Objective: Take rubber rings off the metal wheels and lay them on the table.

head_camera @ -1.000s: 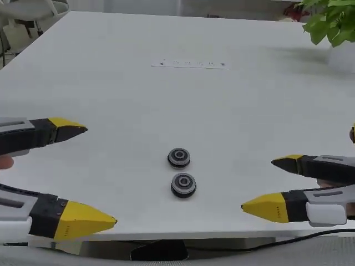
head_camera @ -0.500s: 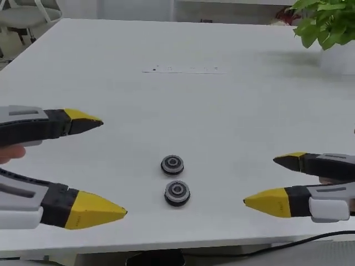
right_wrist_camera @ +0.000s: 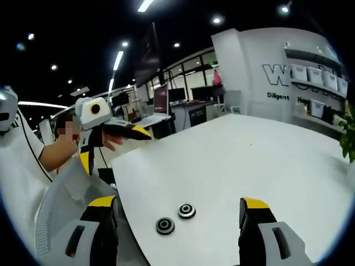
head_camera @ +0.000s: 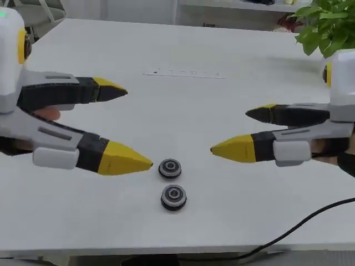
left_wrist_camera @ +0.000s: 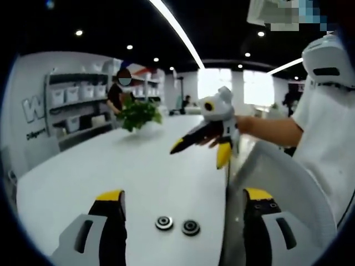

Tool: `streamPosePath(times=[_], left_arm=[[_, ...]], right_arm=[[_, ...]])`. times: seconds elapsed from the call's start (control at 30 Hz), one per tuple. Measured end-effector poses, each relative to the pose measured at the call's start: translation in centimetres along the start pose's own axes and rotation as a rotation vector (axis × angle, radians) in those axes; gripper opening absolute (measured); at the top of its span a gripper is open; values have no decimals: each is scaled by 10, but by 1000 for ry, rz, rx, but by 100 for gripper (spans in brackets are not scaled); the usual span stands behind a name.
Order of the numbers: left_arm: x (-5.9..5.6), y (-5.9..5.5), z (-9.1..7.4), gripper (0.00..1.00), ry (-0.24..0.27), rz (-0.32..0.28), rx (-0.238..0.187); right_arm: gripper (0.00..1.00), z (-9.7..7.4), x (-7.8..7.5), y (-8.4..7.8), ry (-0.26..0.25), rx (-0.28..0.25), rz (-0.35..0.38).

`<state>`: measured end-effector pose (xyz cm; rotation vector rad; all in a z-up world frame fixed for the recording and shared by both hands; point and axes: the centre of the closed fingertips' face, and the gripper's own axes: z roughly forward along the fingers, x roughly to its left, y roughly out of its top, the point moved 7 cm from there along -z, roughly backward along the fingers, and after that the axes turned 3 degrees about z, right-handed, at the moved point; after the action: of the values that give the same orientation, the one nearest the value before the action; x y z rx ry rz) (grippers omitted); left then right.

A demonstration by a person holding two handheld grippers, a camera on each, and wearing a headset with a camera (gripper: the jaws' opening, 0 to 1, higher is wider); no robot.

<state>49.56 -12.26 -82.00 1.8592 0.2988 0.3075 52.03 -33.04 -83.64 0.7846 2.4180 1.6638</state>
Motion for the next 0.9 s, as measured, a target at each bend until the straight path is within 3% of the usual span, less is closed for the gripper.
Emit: streamPosePath(times=[0.07,0.23,0.37,0.47,0.57,0.67,0.8,0.9], left_arm=[[3,1,4,87,4,5,0],[15,-1,16,81,40,-21,-63],[20,-13,26,79,59,-21,-70],[18,-21,32,78,67,-23,-87],[14,-28,35,76,56,-15,-55],[13,-26,39,76,30,-1,-44],[21,-24,44,75,25,22,-30],[25,-23,49,74,33,24,-31]], right_arm=[[90,8,-1,8,14,-10,-9],[89,25,-5,10,36,-29,5],[88,32,-3,1,77,-43,12],[85,34,-3,-7,111,-87,40],[79,35,-2,-14,121,-84,33],[75,37,-2,-19,123,-68,3],[63,42,2,-25,156,-41,-18],[60,45,3,-32,156,-10,-29]])
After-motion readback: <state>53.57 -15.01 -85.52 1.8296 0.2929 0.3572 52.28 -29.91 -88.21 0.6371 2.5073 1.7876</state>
